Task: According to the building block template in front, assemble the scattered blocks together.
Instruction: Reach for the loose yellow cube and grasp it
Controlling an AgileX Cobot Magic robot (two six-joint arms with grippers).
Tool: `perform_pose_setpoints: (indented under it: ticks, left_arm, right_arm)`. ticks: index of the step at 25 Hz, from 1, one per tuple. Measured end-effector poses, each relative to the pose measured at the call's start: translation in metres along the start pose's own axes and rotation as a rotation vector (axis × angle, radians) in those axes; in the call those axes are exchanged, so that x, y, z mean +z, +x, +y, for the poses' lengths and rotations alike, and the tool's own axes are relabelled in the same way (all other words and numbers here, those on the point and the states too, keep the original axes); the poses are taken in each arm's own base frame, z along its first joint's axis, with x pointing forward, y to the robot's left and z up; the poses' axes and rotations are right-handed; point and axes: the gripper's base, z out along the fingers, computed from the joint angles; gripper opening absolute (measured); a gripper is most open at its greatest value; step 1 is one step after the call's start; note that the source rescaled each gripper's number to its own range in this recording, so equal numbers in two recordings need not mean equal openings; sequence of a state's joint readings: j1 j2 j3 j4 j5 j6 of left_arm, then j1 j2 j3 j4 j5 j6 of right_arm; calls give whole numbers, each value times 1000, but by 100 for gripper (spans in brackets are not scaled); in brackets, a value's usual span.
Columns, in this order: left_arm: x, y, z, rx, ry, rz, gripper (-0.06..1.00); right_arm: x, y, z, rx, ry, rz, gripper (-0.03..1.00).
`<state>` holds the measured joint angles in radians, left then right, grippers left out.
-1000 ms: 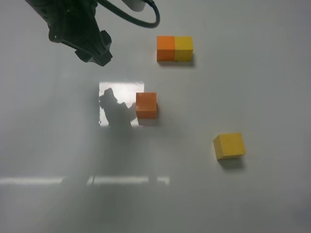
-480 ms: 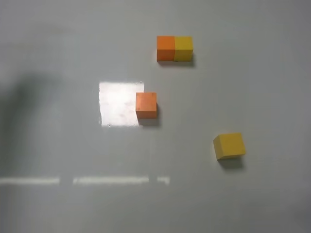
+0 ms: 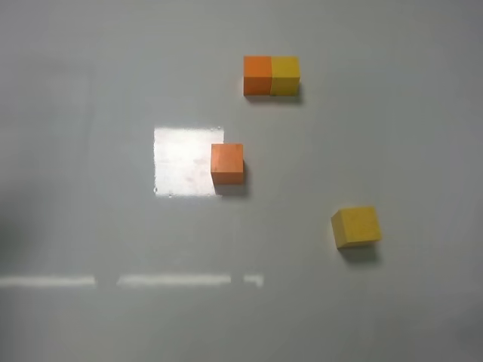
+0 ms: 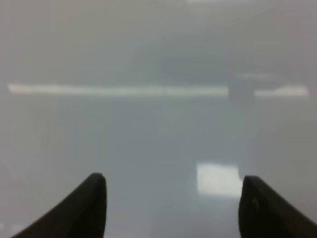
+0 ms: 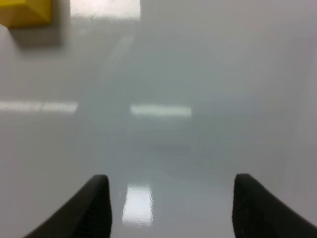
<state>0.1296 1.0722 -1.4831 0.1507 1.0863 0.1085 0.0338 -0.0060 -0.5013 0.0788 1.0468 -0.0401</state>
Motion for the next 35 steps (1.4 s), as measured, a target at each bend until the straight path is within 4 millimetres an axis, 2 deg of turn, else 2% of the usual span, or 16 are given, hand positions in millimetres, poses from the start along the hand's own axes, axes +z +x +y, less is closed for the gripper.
perform_pose_setpoints:
  ticks: [4, 8, 15, 19, 22, 26, 35]
  left_arm:
    - [-30, 41, -4, -6, 3, -8, 46]
    - [-45, 91, -17, -40, 71, 4, 45]
    - [-34, 185, -39, -78, 121, 60, 45]
    - [-30, 221, -49, -87, 160, 58, 45]
    - [-31, 239, -53, -110, 174, 33, 45]
    - [-33, 252, -55, -127, 193, -16, 45]
    - [-47, 266, -50, -196, 149, -148, 45]
  right_arm:
    - [0, 0, 0, 0, 0, 0, 32]
    - [0, 0, 0, 0, 0, 0, 32]
    - [0, 0, 0, 0, 0, 0, 32]
    - [0, 0, 0, 0, 0, 0, 32]
    - [0, 0, 0, 0, 0, 0, 32]
    - [0, 0, 0, 0, 0, 0, 32]
    - [0, 0, 0, 0, 0, 0, 32]
